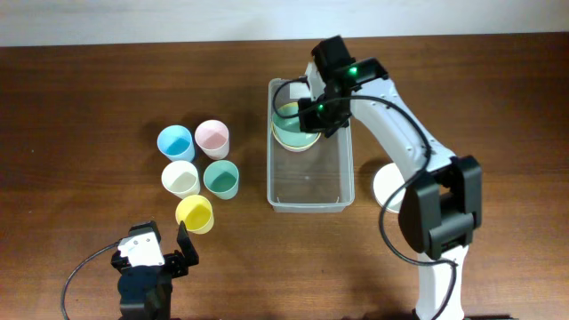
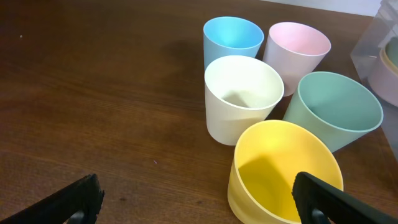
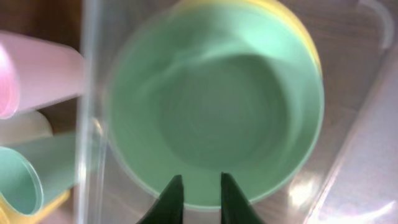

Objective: Pack container

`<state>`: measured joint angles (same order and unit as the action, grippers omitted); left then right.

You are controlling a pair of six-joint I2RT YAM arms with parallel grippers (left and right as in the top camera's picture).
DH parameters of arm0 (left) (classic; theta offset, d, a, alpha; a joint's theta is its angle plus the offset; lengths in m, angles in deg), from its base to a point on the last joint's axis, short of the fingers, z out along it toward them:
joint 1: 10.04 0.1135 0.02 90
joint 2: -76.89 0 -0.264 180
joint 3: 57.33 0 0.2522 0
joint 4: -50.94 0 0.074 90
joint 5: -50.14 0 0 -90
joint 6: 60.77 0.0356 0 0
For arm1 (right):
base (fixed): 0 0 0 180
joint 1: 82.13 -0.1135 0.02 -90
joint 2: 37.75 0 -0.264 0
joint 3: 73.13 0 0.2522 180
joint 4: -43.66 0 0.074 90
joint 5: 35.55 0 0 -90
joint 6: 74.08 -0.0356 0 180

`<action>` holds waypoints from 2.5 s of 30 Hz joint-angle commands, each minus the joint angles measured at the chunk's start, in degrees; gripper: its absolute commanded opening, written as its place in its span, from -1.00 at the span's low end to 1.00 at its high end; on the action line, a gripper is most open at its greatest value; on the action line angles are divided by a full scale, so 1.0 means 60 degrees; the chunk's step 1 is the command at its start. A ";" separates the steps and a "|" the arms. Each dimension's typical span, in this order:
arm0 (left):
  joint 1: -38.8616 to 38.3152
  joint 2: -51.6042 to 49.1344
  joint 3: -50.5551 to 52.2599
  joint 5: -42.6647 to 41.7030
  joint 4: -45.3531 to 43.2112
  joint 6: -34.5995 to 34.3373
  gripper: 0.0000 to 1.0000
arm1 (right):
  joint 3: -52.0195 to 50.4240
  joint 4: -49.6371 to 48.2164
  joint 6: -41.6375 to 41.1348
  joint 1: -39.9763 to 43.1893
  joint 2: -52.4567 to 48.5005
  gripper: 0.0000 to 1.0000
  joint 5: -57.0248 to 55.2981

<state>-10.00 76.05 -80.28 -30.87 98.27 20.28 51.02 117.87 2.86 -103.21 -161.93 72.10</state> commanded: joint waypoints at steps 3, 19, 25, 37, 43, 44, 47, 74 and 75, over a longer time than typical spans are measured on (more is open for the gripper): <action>0.0022 0.0076 0.0051 -0.0066 -0.0018 0.0149 0.99 | -0.0080 0.0379 0.0331 -0.0342 -0.0233 -0.85 0.0022; 0.0022 0.0076 0.0051 -0.0069 -0.0018 0.0149 0.99 | -0.0076 0.0109 0.0790 -0.0667 0.1118 -0.84 -0.0696; 0.0022 0.0076 0.0051 -0.0066 -0.0015 0.0149 0.99 | -0.0080 0.0557 0.1424 -0.0696 0.1016 -0.54 0.0015; 0.0022 0.0076 0.0051 -0.0066 -0.0015 0.0149 0.99 | -0.0087 0.0681 0.2863 -0.1184 0.0758 -0.29 0.0466; 0.0022 0.0076 0.0051 -0.0066 -0.0015 0.0149 0.99 | -0.0120 0.0605 0.2889 -0.1173 0.0288 -0.29 -0.0033; 0.0022 0.0076 0.0051 -0.0066 -0.0018 0.0149 0.99 | -0.0120 0.0554 0.2889 -0.1173 0.0164 -0.30 -0.0255; 0.0022 0.0076 0.0051 -0.0066 -0.0015 0.0149 0.99 | -0.0120 0.0412 0.2889 -0.1173 -0.0157 -0.33 -0.0470; 0.0022 0.0076 0.0051 -0.0069 -0.0018 0.0149 0.99 | -0.0120 0.0109 0.2616 -0.1184 -0.0313 -0.42 -0.1985; 0.0022 0.0076 0.0051 -0.0069 -0.0015 0.0149 0.99 | -0.0120 0.0120 0.2616 -0.1184 -0.0313 -0.42 -0.1858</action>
<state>-10.00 76.05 -80.28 -30.87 98.27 20.28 50.63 118.65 18.86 -110.07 -163.62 59.36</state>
